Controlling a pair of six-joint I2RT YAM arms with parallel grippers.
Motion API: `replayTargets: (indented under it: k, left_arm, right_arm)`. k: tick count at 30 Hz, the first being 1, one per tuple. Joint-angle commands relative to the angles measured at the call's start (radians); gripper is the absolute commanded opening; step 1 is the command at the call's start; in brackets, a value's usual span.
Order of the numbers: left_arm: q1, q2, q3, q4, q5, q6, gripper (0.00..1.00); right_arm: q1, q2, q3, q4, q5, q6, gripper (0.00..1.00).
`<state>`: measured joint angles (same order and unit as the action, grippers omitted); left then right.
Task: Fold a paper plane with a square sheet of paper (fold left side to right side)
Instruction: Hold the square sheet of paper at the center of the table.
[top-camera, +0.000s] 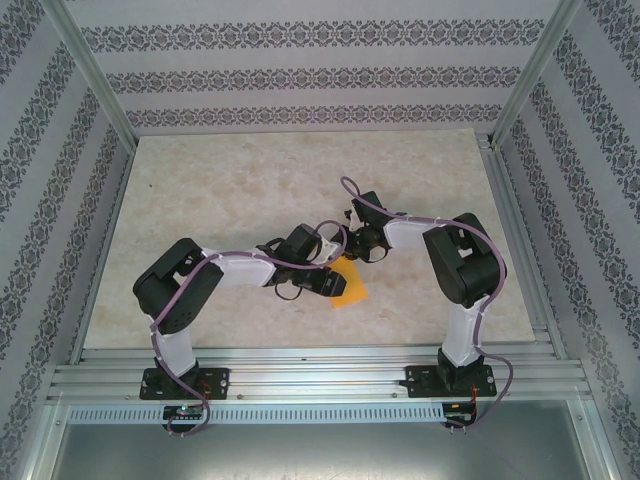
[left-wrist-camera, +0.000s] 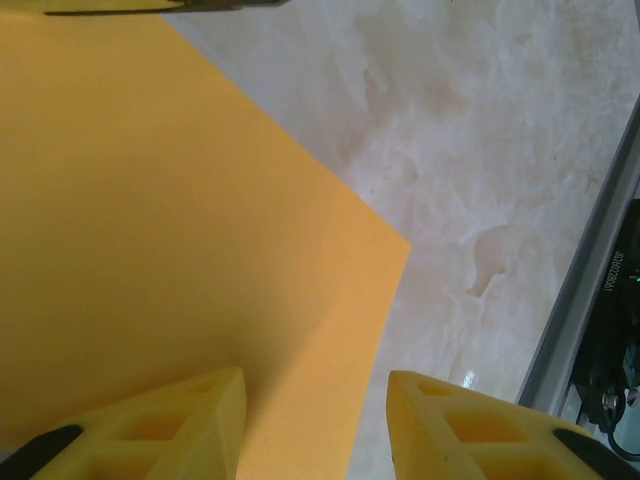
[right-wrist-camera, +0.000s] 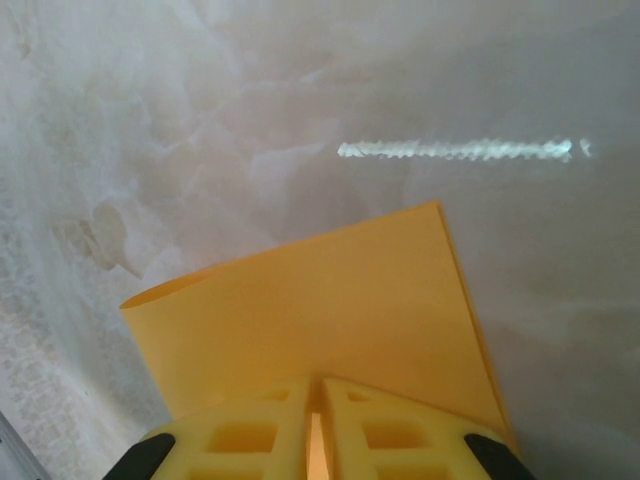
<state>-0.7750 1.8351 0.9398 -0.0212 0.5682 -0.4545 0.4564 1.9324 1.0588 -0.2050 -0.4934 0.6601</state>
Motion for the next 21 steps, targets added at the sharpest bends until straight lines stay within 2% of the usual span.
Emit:
replayTargets:
  k: [1, 7, 10, 14, 21]
  left_arm:
    - [-0.02, 0.027, 0.018, 0.01, -0.017, -0.001, 0.43]
    - [-0.033, 0.05, 0.008, -0.042, -0.046, 0.026, 0.43]
    - [-0.035, 0.053, -0.008, -0.035, -0.053, 0.02, 0.43]
    - [-0.036, 0.056, -0.021, -0.022, -0.06, 0.008, 0.42]
    - [-0.037, 0.053, -0.006, -0.016, -0.059, -0.01, 0.42]
  right_arm:
    - [0.007, 0.026, -0.002, -0.018, 0.069, -0.001, 0.14]
    - [-0.015, -0.094, -0.007, -0.022, 0.055, -0.006, 0.19]
    - [-0.042, -0.176, -0.02, -0.065, 0.065, -0.026, 0.25]
    - [-0.092, -0.29, -0.076, -0.135, 0.081, -0.063, 0.26]
    - [-0.122, -0.468, -0.232, -0.225, 0.024, -0.101, 0.14]
